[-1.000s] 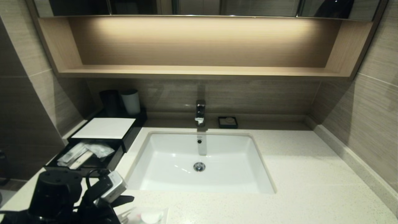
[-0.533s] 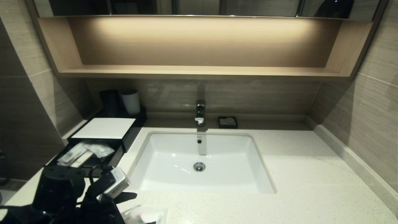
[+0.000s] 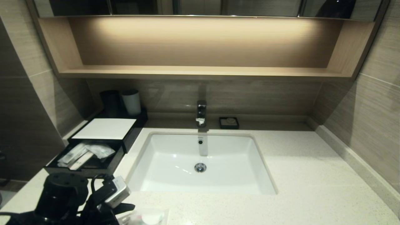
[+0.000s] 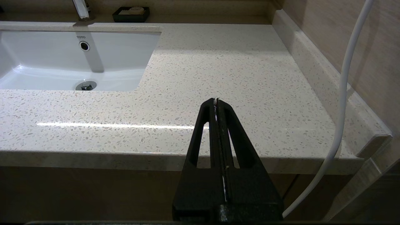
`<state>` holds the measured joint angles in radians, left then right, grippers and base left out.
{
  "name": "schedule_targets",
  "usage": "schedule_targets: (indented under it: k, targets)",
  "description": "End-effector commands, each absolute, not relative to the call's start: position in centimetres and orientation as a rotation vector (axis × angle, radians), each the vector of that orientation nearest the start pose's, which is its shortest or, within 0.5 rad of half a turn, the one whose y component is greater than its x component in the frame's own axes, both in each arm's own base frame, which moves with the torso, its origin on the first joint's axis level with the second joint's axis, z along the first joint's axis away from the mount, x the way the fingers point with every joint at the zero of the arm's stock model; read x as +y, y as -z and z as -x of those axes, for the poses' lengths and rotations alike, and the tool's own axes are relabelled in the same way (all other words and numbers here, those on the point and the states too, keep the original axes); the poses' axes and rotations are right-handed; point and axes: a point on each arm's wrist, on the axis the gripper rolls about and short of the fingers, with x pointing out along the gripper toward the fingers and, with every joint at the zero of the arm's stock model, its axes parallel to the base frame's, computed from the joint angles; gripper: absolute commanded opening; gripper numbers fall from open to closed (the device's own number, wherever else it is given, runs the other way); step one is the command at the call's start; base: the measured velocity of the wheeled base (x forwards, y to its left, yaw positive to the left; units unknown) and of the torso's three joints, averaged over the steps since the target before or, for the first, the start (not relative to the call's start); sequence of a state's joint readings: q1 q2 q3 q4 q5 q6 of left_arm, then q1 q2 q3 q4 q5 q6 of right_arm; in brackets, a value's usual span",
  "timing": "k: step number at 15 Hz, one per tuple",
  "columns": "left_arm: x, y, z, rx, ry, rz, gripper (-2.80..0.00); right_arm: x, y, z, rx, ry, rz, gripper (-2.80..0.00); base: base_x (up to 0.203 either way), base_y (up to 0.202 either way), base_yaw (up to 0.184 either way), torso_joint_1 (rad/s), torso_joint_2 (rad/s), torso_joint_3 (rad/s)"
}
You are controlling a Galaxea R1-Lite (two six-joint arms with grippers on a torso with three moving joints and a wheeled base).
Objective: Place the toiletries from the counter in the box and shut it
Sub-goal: Pick up the bathroom toiletry
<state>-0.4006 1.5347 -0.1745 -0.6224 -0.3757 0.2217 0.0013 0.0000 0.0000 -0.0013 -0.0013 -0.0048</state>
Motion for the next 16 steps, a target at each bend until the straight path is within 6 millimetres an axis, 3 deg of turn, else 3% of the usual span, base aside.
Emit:
schedule_targets:
  k: [1,13,16]
  targets:
    - [-7.5,-7.2,-15.5,0.698,0.826,-0.207,0.0,0.0,-7.5,2.3,0.0,0.0,0.005,-2.8,0.0,0.0,0.0,0.0,0.0,0.0]
    - [-6.9,-6.1,-14.8,0.755,0.873,-0.172,0.0,0.0,-7.5,2.3,0.0,0.0,0.005,-2.8,0.0,0.0,0.0,0.0,0.0,0.0]
    - [-5.9,-6.1,-15.1,0.736,0.832,-0.197,0.0,0.0,-7.5,2.3,0.0,0.0,0.006,-2.8,0.0,0.0,0.0,0.0,0.0,0.0]
